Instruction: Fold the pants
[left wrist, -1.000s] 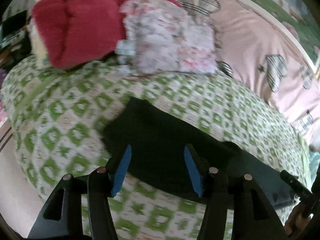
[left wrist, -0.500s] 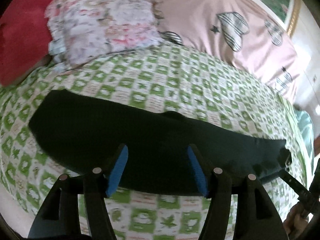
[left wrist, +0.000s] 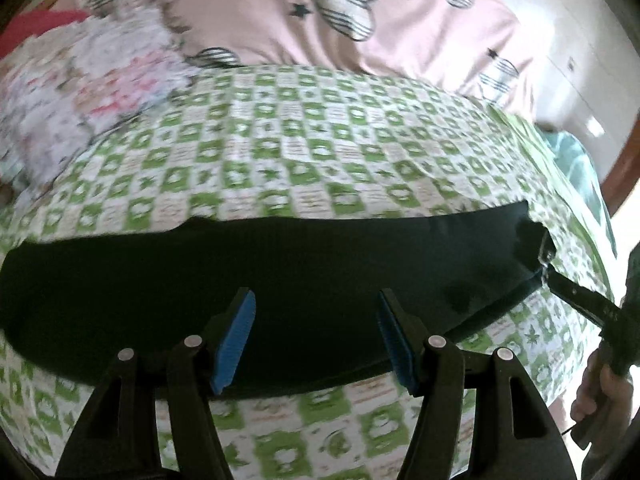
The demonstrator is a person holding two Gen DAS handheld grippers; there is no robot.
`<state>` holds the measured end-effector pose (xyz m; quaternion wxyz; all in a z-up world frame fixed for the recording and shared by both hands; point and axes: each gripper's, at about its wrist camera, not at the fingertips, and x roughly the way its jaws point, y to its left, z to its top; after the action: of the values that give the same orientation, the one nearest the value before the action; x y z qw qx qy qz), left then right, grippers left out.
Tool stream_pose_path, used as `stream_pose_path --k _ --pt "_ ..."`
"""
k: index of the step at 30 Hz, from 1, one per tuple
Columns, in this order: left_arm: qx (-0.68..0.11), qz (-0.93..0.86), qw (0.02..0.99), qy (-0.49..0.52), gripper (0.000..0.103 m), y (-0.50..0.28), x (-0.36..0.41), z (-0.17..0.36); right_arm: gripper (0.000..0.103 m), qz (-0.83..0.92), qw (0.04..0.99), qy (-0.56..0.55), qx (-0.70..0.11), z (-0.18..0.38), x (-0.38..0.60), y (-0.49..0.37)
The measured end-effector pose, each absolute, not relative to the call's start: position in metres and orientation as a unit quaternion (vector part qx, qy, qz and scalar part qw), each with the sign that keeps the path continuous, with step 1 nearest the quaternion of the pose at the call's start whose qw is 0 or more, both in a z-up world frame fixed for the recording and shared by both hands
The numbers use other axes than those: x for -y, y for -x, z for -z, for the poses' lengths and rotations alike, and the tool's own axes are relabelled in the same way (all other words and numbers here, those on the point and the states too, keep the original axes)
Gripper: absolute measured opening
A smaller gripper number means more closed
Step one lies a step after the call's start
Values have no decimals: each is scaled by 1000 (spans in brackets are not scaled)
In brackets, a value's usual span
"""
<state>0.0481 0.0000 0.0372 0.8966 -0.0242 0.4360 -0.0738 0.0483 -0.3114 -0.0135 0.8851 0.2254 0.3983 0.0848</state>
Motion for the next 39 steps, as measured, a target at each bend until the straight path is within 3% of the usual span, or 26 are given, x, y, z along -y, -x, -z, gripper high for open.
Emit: stream_pose_path --k 15,25,30,35,39 --pt "-456 180 871 -36 66 -99 69 -33 52 -49 870 -292 -395 30 348 -68" --pt "-468 245 832 -170 66 -76 120 15 52 -50 868 -303 -389 33 350 -80" --pt "-477 258 811 -220 49 -79 124 33 48 -51 868 -305 -389 34 350 -84" --pt "-476 281 797 -243 42 -76 127 40 36 -49 866 -308 -391 35 350 -86" --pt "-475 297 788 -256 40 -68 131 41 35 -51 865 -308 -392 36 351 -86"
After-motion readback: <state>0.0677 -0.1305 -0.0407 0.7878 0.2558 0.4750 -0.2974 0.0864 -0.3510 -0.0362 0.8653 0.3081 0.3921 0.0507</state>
